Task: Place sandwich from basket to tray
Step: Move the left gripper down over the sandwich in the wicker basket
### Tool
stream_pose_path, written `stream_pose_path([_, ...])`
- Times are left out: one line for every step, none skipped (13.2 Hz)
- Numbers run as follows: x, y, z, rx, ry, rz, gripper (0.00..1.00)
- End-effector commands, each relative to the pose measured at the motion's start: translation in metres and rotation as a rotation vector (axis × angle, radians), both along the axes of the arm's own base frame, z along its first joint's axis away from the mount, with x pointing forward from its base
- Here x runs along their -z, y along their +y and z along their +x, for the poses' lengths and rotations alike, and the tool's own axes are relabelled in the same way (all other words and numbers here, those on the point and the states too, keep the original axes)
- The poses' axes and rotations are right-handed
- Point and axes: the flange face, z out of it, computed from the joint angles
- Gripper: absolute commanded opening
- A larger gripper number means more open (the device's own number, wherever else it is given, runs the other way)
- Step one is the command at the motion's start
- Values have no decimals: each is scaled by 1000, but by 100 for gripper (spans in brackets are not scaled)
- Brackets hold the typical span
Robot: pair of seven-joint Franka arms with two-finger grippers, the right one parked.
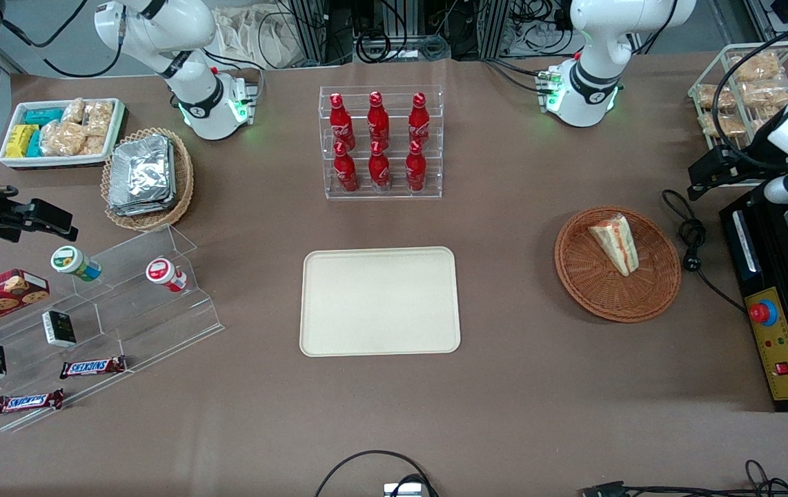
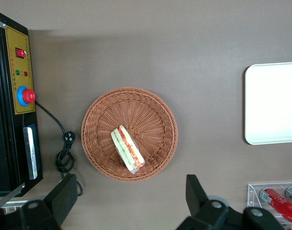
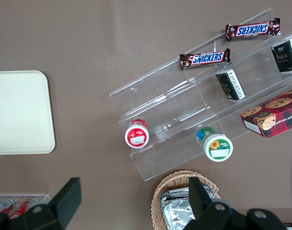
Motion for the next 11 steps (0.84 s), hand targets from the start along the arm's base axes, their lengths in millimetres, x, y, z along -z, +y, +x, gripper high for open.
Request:
stream_pose_path([-3, 0, 0, 1, 24, -4, 100])
stream_pose_path([-2, 1, 0, 0, 33, -4, 100])
stream_pose_path([1, 1, 1, 3, 39, -1, 100])
stream_pose_path([6, 0, 5, 3, 46, -1, 100])
stream_pose_path([11, -2, 7, -9, 56, 0, 100])
stream_pose_path([21, -3, 11, -38, 75, 1, 100])
stream_pose_path([31, -5, 16, -60, 91, 3, 100])
stream_pose_path([37, -6, 18, -83, 103, 4, 100])
stream_pose_path([51, -8, 19, -98, 126, 8, 100])
stream_pose_path([62, -7, 20, -102, 140, 13, 100])
stream_pose_path([72, -7, 20, -109, 144, 18, 100])
